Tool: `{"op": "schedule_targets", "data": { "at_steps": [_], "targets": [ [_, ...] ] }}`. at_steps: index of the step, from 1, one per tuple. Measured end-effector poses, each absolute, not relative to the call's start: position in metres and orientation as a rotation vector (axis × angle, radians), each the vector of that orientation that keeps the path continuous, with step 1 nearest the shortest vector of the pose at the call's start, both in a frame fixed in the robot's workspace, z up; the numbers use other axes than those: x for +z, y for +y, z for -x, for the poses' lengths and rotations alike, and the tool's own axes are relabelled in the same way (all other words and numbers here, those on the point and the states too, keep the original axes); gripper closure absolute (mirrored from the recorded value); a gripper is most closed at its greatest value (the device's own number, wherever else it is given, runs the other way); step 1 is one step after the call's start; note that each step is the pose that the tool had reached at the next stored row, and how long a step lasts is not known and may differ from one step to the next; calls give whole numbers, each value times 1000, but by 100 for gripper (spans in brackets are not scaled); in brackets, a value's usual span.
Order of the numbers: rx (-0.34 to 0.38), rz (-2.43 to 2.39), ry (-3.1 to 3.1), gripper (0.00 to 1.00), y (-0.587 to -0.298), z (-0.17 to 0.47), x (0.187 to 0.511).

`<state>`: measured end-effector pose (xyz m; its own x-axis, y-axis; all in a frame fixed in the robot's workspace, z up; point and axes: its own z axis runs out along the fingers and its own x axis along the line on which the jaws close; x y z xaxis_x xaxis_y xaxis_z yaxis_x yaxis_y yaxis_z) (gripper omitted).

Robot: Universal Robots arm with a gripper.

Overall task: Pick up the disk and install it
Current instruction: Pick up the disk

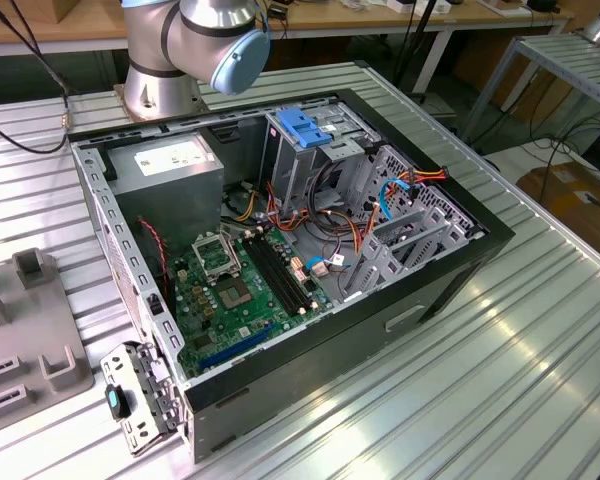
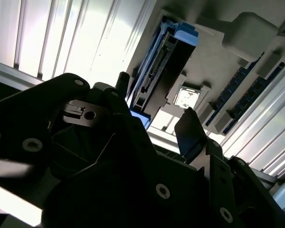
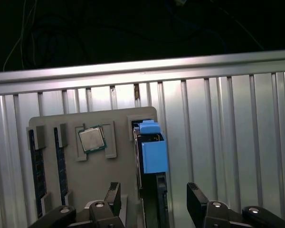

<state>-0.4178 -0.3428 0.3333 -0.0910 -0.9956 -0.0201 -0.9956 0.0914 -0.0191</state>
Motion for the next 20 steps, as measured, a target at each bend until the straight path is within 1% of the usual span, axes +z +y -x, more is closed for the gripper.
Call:
{"op": "schedule_targets", "data": {
  "at_steps": [10, 20],
  "targets": [
    [-2, 2160, 2244, 34, -343, 418, 317],
    [-2, 2163, 2242, 34, -343, 418, 316]
  ]
}}
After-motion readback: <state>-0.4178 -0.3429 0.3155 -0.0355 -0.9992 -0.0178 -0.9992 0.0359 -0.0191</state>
